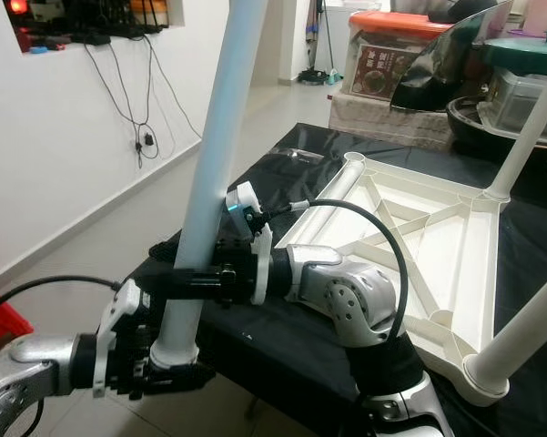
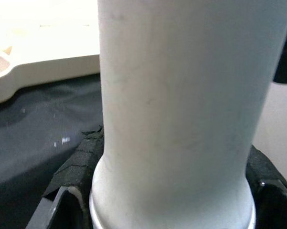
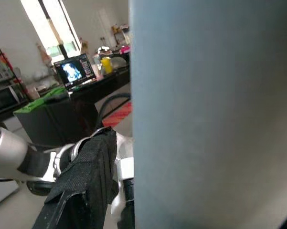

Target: Building children table

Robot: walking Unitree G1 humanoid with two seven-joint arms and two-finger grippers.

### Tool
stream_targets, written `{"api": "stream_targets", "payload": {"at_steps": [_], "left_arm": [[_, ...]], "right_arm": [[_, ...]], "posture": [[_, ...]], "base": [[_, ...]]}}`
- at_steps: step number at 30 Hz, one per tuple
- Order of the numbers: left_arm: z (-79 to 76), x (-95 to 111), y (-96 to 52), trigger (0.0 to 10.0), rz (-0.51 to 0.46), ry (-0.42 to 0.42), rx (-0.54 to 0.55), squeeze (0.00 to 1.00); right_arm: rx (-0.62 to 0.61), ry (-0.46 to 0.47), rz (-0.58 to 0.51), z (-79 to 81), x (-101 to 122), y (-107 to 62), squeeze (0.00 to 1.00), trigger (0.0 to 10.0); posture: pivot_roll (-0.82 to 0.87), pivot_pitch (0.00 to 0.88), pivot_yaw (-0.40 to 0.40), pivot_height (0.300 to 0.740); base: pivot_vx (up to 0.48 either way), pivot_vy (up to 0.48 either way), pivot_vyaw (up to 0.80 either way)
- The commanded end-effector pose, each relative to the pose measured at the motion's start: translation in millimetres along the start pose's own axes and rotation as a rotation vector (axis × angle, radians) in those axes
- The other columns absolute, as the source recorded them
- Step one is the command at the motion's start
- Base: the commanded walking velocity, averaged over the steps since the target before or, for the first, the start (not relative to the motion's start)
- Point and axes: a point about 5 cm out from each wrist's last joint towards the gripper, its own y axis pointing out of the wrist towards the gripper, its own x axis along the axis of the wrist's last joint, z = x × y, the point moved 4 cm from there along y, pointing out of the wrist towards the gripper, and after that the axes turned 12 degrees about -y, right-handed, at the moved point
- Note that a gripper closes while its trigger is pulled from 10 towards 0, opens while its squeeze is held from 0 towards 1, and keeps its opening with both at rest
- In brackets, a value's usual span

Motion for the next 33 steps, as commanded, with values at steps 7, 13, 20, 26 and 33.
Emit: {"api": "stream_targets", "payload": {"at_steps": [7, 13, 20, 26, 33], "left_arm": [[4.4, -9.7, -0.9, 10.0, 0.016, -0.017, 0.018, 0.0], [4.6, -12.8, -0.2, 10.0, 0.022, -0.024, 0.017, 0.0], [4.8, -16.0, 0.7, 10.0, 0.034, -0.037, 0.023, 0.0], [10.6, -16.1, 2.3, 10.0, 0.018, -0.025, 0.096, 1.0], [25.1, -13.3, -2.0, 10.0, -0.099, -0.019, 0.265, 0.0]], "right_arm": [[0.062, 0.024, -0.038, 9.5, 7.7, 5.8, 0.0, 0.0], [0.057, 0.025, -0.044, 9.1, 8.7, 6.2, 0.0, 0.0], [0.049, 0.029, -0.052, 8.0, 10.9, 6.2, 0.0, 0.0], [-0.023, 0.003, -0.076, -3.7, 16.7, -0.9, 0.0, 0.0], [-0.246, -0.053, -0.146, -33.4, 32.8, -33.5, 0.0, 0.0]], "posture": [[0.07, 0.005, -0.005, 0.74], [0.07, 0.004, -0.005, 0.74], [0.07, 0.006, -0.005, 0.74], [0.08, 0.0, -0.009, 0.74], [0.07, 0.0, -0.007, 0.74]], "base": [[0.0, 0.0, 0.0], [0.0, 0.0, 0.0], [0.0, 0.0, 0.0], [0.0, 0.0, 0.0], [0.0, 0.0, 0.0]]}}
